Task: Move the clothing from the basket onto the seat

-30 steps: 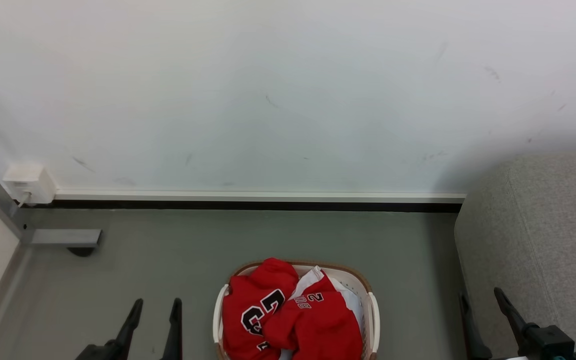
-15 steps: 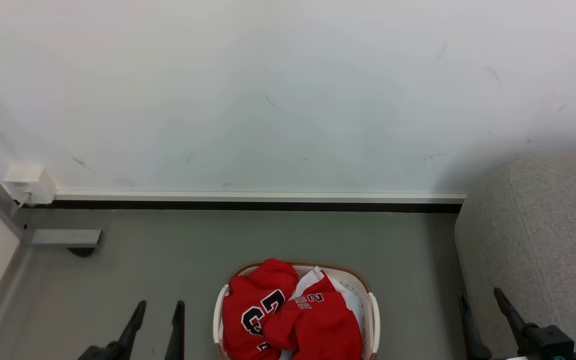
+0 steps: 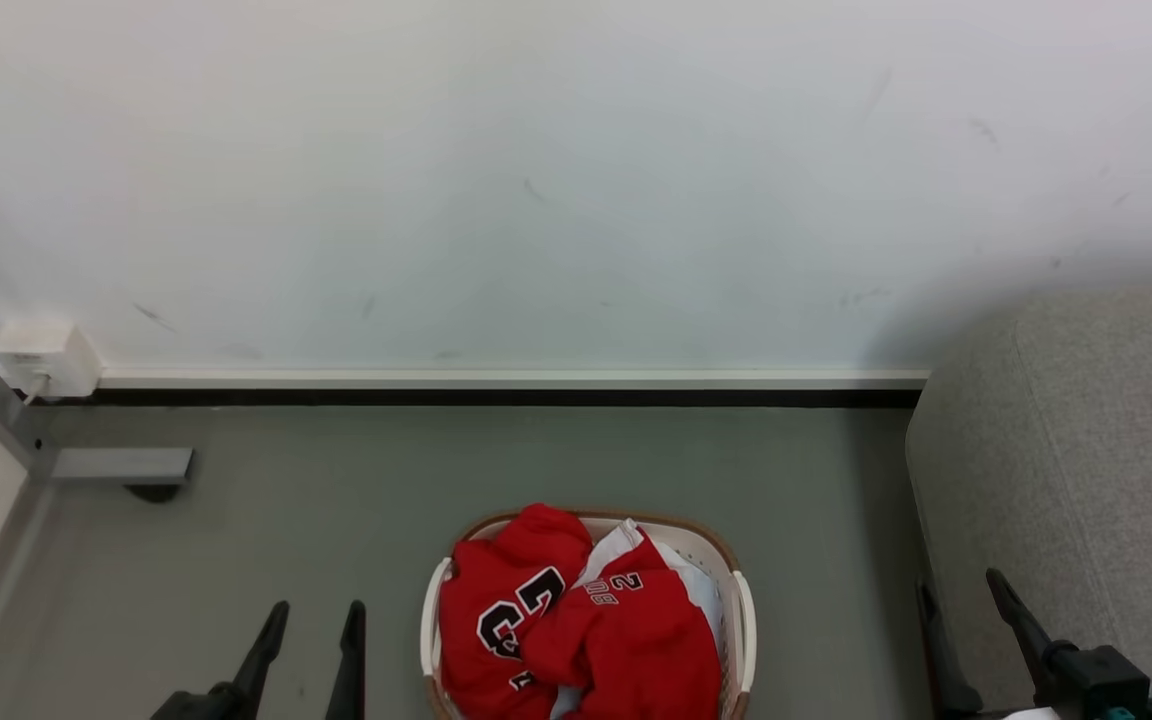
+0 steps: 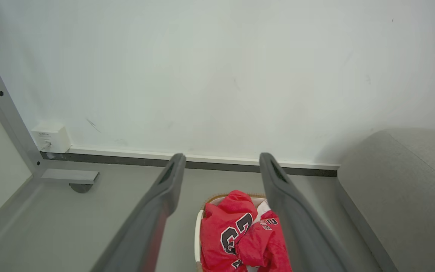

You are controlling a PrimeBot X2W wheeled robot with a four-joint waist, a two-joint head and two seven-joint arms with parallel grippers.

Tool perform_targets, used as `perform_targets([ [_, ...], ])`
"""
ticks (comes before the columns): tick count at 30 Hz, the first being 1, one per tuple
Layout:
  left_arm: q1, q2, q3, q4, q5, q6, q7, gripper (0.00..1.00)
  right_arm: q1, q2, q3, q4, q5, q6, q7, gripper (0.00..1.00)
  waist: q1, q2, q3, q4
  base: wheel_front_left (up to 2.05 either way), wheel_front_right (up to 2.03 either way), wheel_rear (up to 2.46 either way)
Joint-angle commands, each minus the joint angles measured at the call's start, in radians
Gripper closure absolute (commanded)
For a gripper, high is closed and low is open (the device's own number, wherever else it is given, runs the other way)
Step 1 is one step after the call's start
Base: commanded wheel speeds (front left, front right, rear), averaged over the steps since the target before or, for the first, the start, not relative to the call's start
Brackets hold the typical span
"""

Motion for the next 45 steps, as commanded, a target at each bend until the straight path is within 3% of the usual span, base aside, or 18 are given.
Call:
perform_targets([
  [1, -0.004, 0.006, 0.003, 0.000, -0.004, -0.003, -0.001, 0.00, -0.013, -0.006, 0.000, -0.008, -0.001, -0.002, -0.003, 0.00, 0.0000, -0.0001, 0.013, -0.004, 0.00, 0.00, 0.00],
  [8, -0.068, 0.007, -0.025, 0.003, -0.011, -0.003, -0.001, 0.00, -0.055, -0.006, 0.003, -0.040, -0.017, -0.002, -0.003, 0.00, 0.0000, -0.0001, 0.106, -0.026, 0.00, 0.00, 0.00],
  [16, -0.235, 0.027, -0.161, 0.047, -0.033, -0.002, -0.001, 0.00, -0.143, -0.006, -0.010, -0.101, -0.048, -0.002, -0.002, 0.00, 0.0000, -0.0001, 0.286, -0.047, 0.00, 0.00, 0.00],
  [32, -0.633, 0.072, -0.559, 0.441, -0.134, -0.002, -0.001, 0.00, -0.271, -0.005, -0.008, -0.219, -0.070, -0.002, -0.002, 0.00, 0.0000, -0.0001, 0.558, -0.084, 0.00, 0.00, 0.00],
  [45, -0.824, 0.094, -0.641, 0.708, -0.238, -0.002, -0.001, 0.00, -0.272, -0.005, -0.007, -0.286, -0.066, -0.002, -0.002, 0.00, 0.0000, -0.0001, 0.680, -0.120, 0.00, 0.00, 0.00],
])
